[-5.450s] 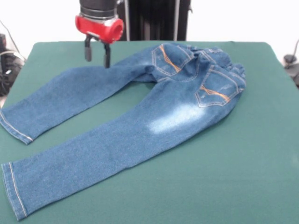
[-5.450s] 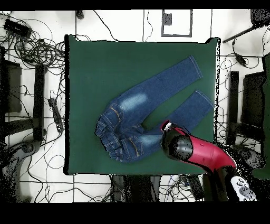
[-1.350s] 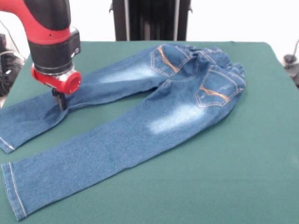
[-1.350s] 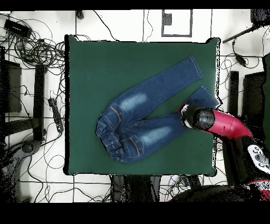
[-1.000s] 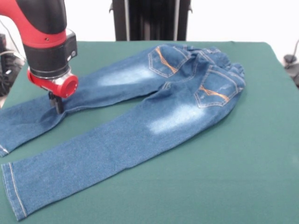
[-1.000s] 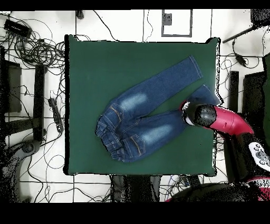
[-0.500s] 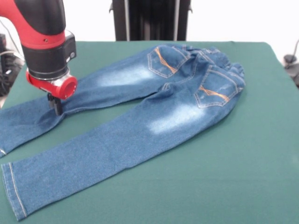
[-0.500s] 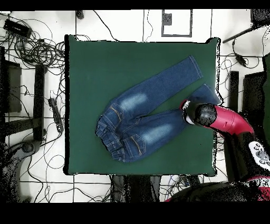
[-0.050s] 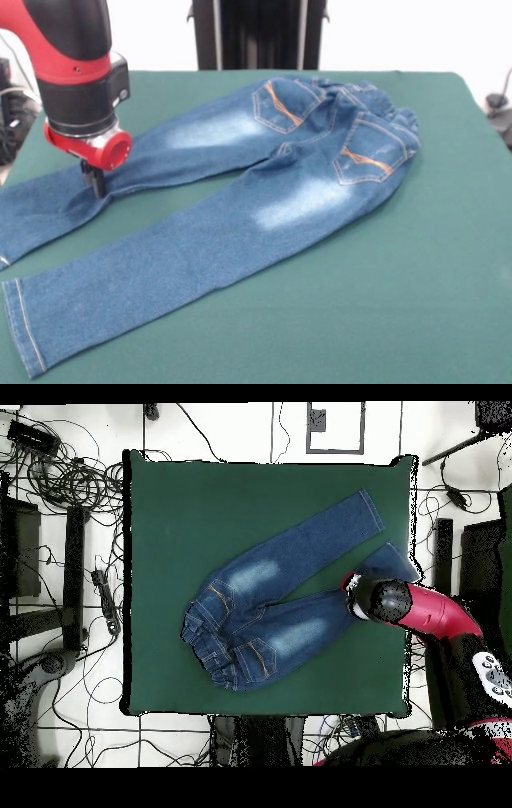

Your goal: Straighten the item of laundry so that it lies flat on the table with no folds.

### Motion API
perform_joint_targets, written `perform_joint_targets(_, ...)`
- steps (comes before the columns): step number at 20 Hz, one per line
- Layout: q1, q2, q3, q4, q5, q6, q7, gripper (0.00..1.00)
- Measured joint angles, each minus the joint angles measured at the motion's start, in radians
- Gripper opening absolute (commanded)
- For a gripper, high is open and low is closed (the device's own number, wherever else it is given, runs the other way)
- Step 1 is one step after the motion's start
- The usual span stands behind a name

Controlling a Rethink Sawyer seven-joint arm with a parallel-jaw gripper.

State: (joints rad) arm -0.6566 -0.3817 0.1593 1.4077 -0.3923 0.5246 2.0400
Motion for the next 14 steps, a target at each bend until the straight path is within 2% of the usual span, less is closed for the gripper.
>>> perform_joint_targets(12, -0.019, 0.016, 0.046, -0.06, -0.001, 0.029, 0.0, 0.0)
perform_joint_targets(13, -0.019, 0.016, 0.051, -0.068, -0.001, 0.029, 0.0, 1.0)
perform_joint_targets(14, -0.019, 0.015, 0.051, -0.069, -0.001, 0.029, 0.0, 1.0)
